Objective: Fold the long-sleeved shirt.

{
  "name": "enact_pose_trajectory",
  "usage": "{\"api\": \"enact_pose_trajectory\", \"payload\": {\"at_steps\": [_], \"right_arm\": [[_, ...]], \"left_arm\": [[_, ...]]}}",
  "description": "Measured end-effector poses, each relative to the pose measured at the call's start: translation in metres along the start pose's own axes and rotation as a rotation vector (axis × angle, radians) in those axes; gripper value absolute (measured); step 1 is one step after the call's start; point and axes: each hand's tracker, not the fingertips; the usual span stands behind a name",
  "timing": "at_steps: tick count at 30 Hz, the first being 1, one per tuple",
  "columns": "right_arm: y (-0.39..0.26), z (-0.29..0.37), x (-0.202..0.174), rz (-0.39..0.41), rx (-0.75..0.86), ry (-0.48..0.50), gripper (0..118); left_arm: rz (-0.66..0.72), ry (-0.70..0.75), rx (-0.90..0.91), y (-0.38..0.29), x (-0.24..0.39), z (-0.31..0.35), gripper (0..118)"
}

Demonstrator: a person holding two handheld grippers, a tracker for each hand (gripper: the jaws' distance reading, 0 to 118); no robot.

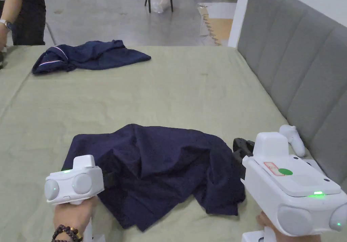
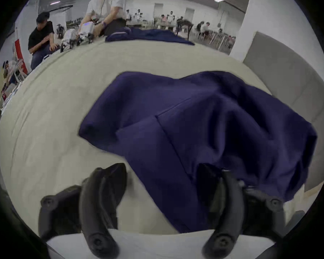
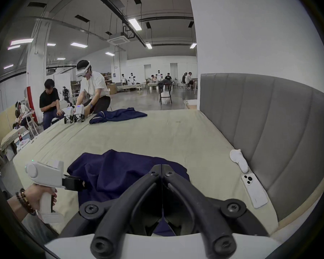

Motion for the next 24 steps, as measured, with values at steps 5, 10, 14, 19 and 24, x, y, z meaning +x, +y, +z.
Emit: {"api": "enact_pose_trajectory", "payload": {"at_steps": [5,10,14,19,24], "right_arm": [[0.042,-0.098,0.036,0.151,-0.229,-0.063,48],[0.048,-0.229,0.066,0.201,-0.485,0.006,80],[0.021,-0.291,0.074,0.195,-0.655,0.108,80],[-0.017,-0.324,0.061,0.173,-0.761,0.092,66],[-0.001,-0.294,0.047,0.143,-0.683,0.13,8]], "left_arm": [[-0.049,-0.067,0.001,0.0,0.0,0.012,10],[-0.004,-0.11,0.049,-0.015,-0.016,0.057,10],[0.037,-0.129,0.07,-0.024,-0.025,0.078,10],[0.03,-0.141,0.084,-0.024,-0.026,0.086,10],[0.026,-0.138,0.099,-0.014,-0.027,0.096,10]]}}
